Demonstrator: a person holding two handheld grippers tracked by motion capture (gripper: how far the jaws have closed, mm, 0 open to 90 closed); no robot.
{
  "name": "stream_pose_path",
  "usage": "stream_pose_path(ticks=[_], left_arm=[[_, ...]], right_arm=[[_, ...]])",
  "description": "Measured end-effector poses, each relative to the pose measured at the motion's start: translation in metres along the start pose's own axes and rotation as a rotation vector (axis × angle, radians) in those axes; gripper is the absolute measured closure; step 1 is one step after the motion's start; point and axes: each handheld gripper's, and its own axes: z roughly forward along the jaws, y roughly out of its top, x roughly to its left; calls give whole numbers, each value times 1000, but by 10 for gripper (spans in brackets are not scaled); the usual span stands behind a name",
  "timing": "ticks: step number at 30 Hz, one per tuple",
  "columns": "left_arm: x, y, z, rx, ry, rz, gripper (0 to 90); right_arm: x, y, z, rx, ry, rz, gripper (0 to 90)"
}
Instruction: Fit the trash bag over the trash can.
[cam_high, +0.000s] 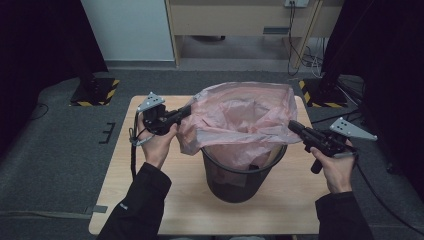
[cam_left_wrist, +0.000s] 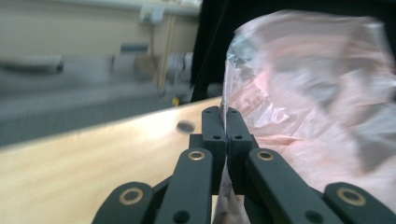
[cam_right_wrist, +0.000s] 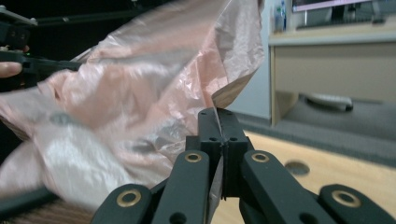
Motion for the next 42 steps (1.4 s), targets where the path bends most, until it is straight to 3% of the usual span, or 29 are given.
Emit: stream_pose_path(ticks=[2, 4, 8, 10, 13, 17, 22, 27, 31, 33, 36, 37, 42], left_arm=[[2, -5, 8, 34, 0, -19, 896], [2, -9, 14, 60, 4, 7, 895], [-4, -14, 17, 51, -13, 9, 894], [-2, -14, 13, 27, -28, 13, 893], [1, -11, 8, -9, -31, 3, 892], [1, -8, 4, -26, -33, 7, 892], [-3, -2, 3, -59, -58, 21, 893], [-4, 5, 3, -74, -83, 29, 894], [-6, 10, 7, -68, -99, 35, 895], [-6, 9, 10, -50, -102, 35, 895], [-5, 6, 17, -16, -85, 35, 895], [-4, 6, 18, -6, -74, 31, 896], [3, -1, 29, 74, -8, -6, 897]], right_arm=[[-3, -7, 2, 33, 8, 31, 899], [-4, -13, 4, 75, 10, 31, 900], [-1, -16, 8, 110, 10, 18, 898], [-2, -13, 6, 93, -4, 21, 820], [-7, -6, -1, 1, -38, 59, 626], [-11, 6, -4, -83, -60, 62, 491], [-9, 24, 3, -131, -27, 56, 411], [-13, 43, 18, -113, -22, 47, 388], [-18, 45, 34, -17, -17, 58, 487], [-20, 37, 39, 38, -2, 66, 638], [-20, 27, 39, 54, 21, 80, 861], [-21, 22, 38, 58, 25, 70, 896], [-27, 10, 33, 90, -27, 63, 900]])
